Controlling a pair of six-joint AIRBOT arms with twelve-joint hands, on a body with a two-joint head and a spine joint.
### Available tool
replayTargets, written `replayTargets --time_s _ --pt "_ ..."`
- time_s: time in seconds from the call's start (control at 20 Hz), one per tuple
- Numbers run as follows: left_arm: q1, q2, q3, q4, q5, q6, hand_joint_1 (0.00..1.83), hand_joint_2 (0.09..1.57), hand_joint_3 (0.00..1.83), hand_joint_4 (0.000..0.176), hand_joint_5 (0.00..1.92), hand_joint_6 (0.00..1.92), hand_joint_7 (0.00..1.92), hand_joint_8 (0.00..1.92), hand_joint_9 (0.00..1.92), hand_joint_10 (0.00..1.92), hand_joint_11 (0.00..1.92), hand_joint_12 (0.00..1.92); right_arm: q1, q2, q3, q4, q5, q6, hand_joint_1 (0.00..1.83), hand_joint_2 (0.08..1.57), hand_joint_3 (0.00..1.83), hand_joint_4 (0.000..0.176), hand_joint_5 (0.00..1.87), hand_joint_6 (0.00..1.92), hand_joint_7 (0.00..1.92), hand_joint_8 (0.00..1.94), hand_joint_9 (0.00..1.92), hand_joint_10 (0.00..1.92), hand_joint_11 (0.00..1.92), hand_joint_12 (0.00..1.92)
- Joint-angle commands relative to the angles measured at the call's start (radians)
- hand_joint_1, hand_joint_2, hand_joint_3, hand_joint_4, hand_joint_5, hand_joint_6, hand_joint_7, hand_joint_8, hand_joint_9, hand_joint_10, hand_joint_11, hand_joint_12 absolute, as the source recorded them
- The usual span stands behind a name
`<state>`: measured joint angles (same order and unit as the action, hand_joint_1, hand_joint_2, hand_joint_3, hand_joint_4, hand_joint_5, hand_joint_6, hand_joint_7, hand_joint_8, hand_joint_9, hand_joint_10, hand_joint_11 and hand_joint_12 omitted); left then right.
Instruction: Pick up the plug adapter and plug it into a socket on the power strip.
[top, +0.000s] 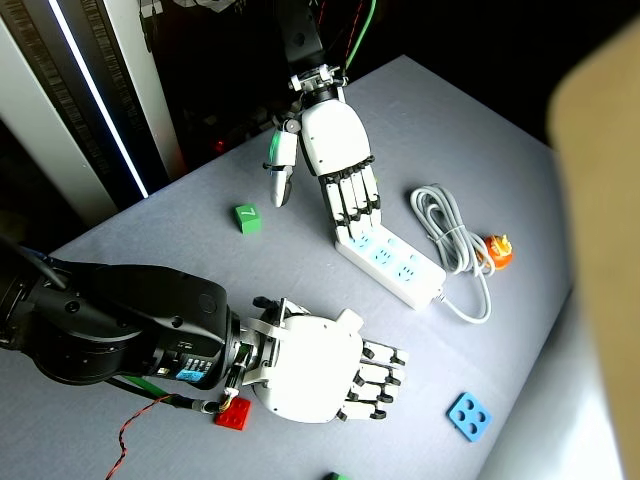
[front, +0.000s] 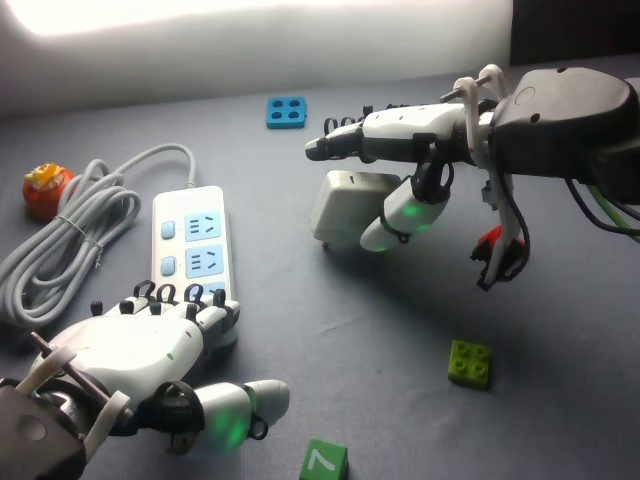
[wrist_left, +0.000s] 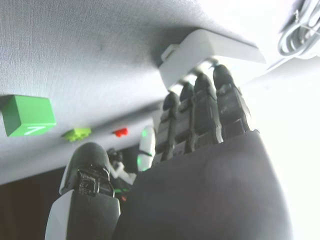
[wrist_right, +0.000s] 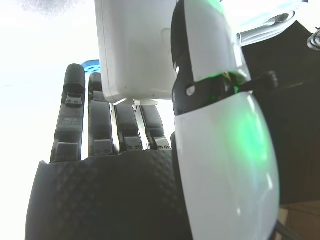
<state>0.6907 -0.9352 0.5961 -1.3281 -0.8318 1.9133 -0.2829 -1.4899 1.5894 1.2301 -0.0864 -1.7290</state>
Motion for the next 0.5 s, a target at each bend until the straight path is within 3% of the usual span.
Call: replayTargets --time_s 0.0,0.15,0.45 --pt "0.000 -0.008 -0.005 0.006 -0.016 -0.001 0.00 1.26 0.00 0.000 0.13 0.00 0.15 0.01 0.12 0.01 0.00 0.29 0.020 0.002 0.004 0.013 0.043 0.002 1.15 1.00 0.00 0.000 0.20 0.01 0.22 0.01 0.21 0.02 0.00 0.70" --pt "0.000 -0.008 -0.005 0.006 -0.016 -0.001 0.00 1.25 0.00 0.000 0.12 0.00 0.14 0.00 0.11 0.00 0.00 0.26 0.020 -0.001 0.004 0.013 0.052 0.003 1.10 1.03 0.00 0.000 0.33 0.01 0.38 0.01 0.37 0.03 0.00 0.98" --pt "-0.001 -0.009 -0.005 0.006 -0.016 -0.001 0.00 1.25 0.00 0.000 0.12 0.00 0.15 0.00 0.12 0.00 0.00 0.31 0.017 -0.009 0.007 0.013 0.066 0.002 1.09 1.08 0.00 0.000 0.61 0.02 0.66 0.02 0.65 0.04 0.13 1.15"
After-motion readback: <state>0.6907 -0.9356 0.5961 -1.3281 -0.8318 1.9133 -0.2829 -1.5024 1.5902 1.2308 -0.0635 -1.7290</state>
